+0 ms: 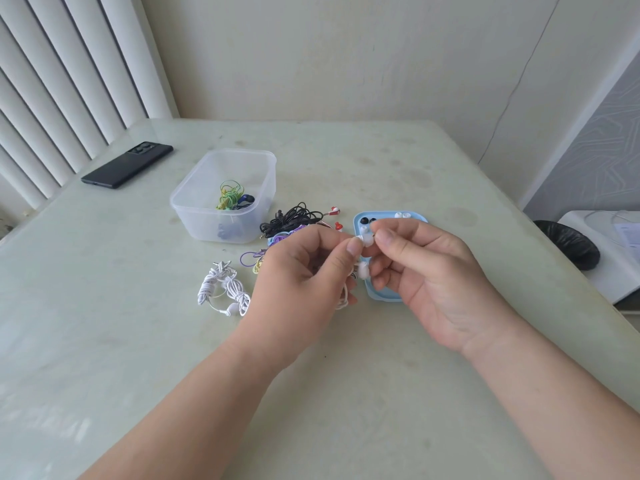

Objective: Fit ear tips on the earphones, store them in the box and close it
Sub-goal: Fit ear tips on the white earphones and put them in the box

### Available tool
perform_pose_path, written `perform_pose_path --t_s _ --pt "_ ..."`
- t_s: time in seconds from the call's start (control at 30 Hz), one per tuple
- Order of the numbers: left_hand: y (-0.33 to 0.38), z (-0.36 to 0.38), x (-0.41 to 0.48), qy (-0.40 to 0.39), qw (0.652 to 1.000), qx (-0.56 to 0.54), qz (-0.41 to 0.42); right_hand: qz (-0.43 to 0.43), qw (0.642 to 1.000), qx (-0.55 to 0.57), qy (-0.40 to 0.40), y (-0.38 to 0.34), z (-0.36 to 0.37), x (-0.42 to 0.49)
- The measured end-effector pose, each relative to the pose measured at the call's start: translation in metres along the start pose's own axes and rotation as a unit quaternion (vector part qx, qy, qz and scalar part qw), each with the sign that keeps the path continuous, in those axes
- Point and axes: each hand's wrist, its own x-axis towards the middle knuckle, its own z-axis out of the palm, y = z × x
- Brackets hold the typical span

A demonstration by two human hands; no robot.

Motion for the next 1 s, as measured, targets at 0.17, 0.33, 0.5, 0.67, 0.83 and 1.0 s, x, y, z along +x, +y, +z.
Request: perform_pose_path --t_s 0.17,0.33,0.5,0.67,0.83,1.0 --pt "0.001 -0.002 0.001 -0.022 0.999 -0.016 -0.021 -0.001 1.000 -0.018 -0.013 0.004 -0.002 0.001" --pt "0.002 -0.004 0.002 -0.041 0.996 -0.049 -0.068 -0.029 0.995 -0.094 0.036 0.000 -0.008 0.003" --pt "0.005 -0.009 0.007 0.016 0.989 -0.094 -0.111 -0.115 0.948 -0.267 0.131 -0.010 -0.025 0.010" --pt "0.006 -0.007 0.006 0.021 0.984 -0.116 -0.134 -0.113 0.871 -0.475 0.050 0.004 -0.023 0.008" --pt "0.008 -0.010 0.009 0.015 0.972 -0.165 -0.167 -0.146 0.794 -0.591 -0.018 0.012 -0.020 0.010" --pt "0.007 -0.012 0.010 0.011 0.967 -0.177 -0.181 -0.142 0.759 -0.635 -0.017 0.008 -0.020 0.013"
